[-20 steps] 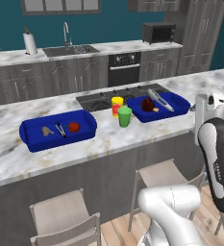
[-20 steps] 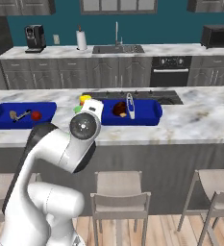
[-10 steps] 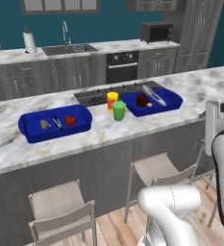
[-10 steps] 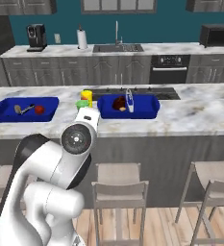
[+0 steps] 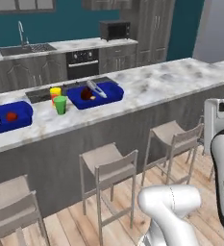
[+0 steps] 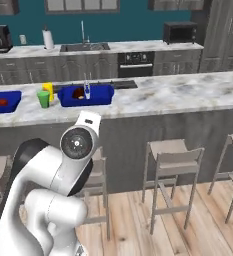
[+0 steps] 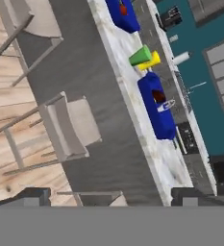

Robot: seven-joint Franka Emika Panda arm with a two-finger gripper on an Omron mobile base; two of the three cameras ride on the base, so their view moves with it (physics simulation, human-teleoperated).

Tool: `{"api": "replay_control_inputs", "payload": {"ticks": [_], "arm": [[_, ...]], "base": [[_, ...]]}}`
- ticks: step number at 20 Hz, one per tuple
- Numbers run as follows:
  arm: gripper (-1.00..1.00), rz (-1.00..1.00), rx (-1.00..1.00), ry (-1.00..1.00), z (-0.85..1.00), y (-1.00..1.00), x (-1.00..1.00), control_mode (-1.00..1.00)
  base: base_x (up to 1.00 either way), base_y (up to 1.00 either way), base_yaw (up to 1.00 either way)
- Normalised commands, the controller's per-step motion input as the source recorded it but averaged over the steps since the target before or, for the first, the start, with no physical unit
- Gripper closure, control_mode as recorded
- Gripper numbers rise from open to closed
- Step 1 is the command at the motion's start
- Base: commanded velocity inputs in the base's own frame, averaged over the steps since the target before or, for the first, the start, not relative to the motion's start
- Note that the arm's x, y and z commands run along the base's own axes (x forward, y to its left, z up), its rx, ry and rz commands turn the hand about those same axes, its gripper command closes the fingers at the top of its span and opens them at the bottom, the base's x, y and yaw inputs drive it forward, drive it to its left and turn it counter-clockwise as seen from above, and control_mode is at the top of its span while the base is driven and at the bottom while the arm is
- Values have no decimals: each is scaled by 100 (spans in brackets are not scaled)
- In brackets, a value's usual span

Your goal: Gather the garlic and bell pepper from the fridge and place them on a tray on the dining counter. Then gather the steaks from the fridge and place them on the other tray.

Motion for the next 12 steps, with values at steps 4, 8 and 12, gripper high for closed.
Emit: {"api": "replay_control_inputs", "payload": {"ticks": [4,8,12], "arm": [[-100,0,0,0,0,0,0,100],[-100,0,0,0,0,0,0,100],[-100,0,0,0,0,0,0,100]], "base": [[28,-97,-62],[42,-90,-65],[42,-99,-61]]}}
